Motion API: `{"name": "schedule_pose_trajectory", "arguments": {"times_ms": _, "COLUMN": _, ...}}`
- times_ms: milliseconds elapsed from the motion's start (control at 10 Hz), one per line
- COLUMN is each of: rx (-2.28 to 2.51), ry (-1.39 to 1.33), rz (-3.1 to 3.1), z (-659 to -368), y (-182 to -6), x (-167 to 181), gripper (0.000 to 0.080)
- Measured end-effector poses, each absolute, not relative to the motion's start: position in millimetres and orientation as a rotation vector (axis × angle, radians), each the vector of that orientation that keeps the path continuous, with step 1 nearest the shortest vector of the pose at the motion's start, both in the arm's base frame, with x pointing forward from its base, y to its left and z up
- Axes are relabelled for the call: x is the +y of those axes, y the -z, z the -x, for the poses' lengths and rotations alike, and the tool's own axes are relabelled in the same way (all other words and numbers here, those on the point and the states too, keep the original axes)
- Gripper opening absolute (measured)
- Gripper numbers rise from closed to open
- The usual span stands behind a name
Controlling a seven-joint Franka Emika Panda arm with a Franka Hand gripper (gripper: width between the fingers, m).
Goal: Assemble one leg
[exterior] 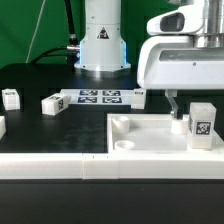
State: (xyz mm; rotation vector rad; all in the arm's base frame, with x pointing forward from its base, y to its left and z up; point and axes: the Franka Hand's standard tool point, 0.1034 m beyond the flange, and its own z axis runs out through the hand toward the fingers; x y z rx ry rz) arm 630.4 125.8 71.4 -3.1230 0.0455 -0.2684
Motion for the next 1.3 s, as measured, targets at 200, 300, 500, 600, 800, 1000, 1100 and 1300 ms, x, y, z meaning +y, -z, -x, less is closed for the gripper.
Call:
{"name": "schedule_pose_trajectory", "arguments": {"times_ms": 200, "rx": 0.061, "ry": 0.268, "rz": 3.122, "z": -630.3, "y": -71.3, "x": 125.7, "gripper": 0.0512}}
{"name": "schedule_pose_trajectory", "arguments": {"times_ms": 300, "rx": 0.061, "ry": 0.268, "rz": 3.122, "z": -630.3, "y": -71.3, "x": 125.6, "gripper": 0.0512}}
{"name": "schedule_pose_trajectory", "arguments": {"times_ms": 500, "rx": 0.063, "ry": 0.268, "rz": 3.123, "z": -630.3, "y": -71.2, "x": 124.5, "gripper": 0.0291}}
{"name": "schedule_pose_trajectory", "arguments": {"times_ms": 600, "rx": 0.094, "ry": 0.267, "rz": 3.12, "z": -630.2, "y": -71.1, "x": 124.5, "gripper": 0.0291}}
{"name": "schedule_pose_trajectory", "arguments": {"times_ms": 800, "rx": 0.166, "ry": 0.266, "rz": 3.115, "z": -630.3, "y": -70.7, "x": 121.5, "gripper": 0.0291}}
{"name": "schedule_pose_trajectory", "arguments": {"times_ms": 1000, "rx": 0.494, "ry": 0.272, "rz": 3.054, "z": -630.5, "y": -70.2, "x": 122.7, "gripper": 0.0291}}
{"name": "schedule_pose_trajectory", "arguments": {"times_ms": 1100, "rx": 0.733, "ry": 0.268, "rz": 2.986, "z": -630.8, "y": -69.9, "x": 123.0, "gripper": 0.0291}}
{"name": "schedule_pose_trajectory", "arguments": {"times_ms": 1300, "rx": 1.105, "ry": 0.257, "rz": 2.849, "z": -630.9, "y": -70.1, "x": 122.3, "gripper": 0.0291}}
